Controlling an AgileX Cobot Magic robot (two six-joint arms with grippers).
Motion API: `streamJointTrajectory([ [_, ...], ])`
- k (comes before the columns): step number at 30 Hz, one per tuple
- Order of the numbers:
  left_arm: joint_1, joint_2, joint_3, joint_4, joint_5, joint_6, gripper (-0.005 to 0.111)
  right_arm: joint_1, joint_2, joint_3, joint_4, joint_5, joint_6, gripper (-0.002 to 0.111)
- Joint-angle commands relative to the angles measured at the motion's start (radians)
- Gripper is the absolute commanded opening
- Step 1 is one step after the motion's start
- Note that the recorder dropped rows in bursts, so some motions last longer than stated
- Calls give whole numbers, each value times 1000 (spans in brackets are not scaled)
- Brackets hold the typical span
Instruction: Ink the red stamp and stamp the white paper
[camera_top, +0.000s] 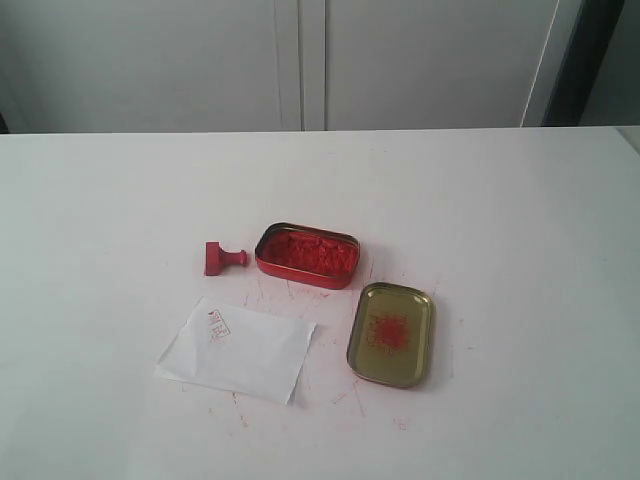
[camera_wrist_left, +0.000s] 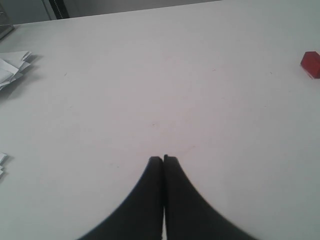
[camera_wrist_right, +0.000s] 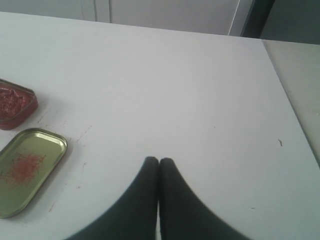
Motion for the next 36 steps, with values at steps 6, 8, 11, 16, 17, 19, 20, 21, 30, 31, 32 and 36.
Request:
streamJointTrajectory([
  [6, -4, 0, 3, -2, -3, -2, 0, -5, -84, 5, 0, -4, 5, 0],
  [8, -4, 0, 3, -2, -3, -2, 0, -5, -102, 5, 0, -4, 5, 0],
  [11, -4, 0, 3, -2, -3, -2, 0, -5, -125, 5, 0, -6, 5, 0],
  [16, -4, 0, 3, -2, -3, -2, 0, -5, -153, 5, 0, -6, 5, 0],
  [17, -4, 0, 3, -2, -3, -2, 0, -5, -156, 5, 0, -6, 5, 0],
  [19, -4, 0, 3, -2, -3, -2, 0, -5, -164, 5, 0, -6, 5, 0],
  [20, -4, 0, 3, -2, -3, -2, 0, -5, -166, 5, 0, -6, 5, 0],
  [21, -4, 0, 3, -2, -3, -2, 0, -5, -166, 5, 0, -6, 5, 0],
  [30, -4, 0, 3, -2, -3, -2, 0, -5, -190, 15, -6, -11, 5, 0],
  [31, -4, 0, 3, -2, -3, -2, 0, -5, -201, 25, -6, -11, 5, 0],
  [32, -4, 0, 3, -2, -3, -2, 0, -5, -214, 36, -6, -11, 5, 0],
  [36, -4, 0, 3, -2, -3, -2, 0, -5, -274, 91, -6, -8, 5, 0],
])
